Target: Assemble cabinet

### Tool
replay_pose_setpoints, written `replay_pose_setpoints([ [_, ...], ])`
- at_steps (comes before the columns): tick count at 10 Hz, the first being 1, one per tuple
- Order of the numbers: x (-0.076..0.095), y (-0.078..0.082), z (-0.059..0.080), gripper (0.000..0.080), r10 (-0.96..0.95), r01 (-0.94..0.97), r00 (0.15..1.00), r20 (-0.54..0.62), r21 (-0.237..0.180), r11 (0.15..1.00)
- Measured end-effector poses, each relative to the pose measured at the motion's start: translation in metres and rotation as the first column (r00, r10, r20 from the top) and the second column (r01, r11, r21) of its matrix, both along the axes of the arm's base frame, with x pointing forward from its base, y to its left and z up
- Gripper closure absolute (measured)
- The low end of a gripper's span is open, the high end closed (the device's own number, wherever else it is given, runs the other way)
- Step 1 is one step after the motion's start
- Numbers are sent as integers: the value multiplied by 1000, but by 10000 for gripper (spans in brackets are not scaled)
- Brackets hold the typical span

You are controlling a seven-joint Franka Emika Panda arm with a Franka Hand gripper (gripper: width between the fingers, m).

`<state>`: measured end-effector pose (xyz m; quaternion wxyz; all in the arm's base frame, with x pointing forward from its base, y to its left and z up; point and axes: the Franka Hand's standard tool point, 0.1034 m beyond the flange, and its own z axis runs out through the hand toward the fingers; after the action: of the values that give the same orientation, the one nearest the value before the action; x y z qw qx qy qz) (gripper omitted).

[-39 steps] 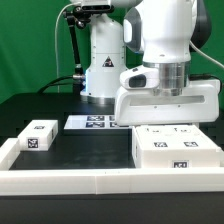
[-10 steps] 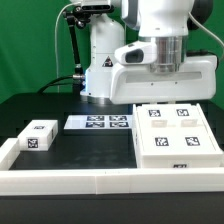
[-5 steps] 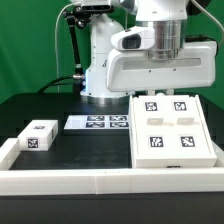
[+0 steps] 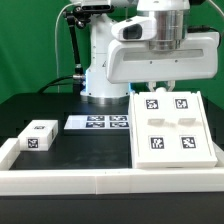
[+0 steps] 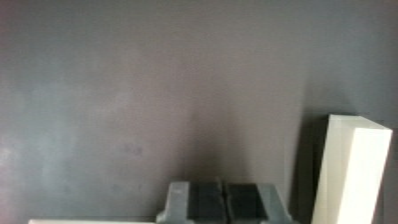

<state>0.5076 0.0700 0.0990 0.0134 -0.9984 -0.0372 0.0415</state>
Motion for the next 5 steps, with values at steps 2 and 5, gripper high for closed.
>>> replay_pose_setpoints([
  [2,5,-2,5,797,-3,3,1000,-15,-1,1000],
  [5,5,-1,4,797,-2,2,1000,-16,-2,1000],
])
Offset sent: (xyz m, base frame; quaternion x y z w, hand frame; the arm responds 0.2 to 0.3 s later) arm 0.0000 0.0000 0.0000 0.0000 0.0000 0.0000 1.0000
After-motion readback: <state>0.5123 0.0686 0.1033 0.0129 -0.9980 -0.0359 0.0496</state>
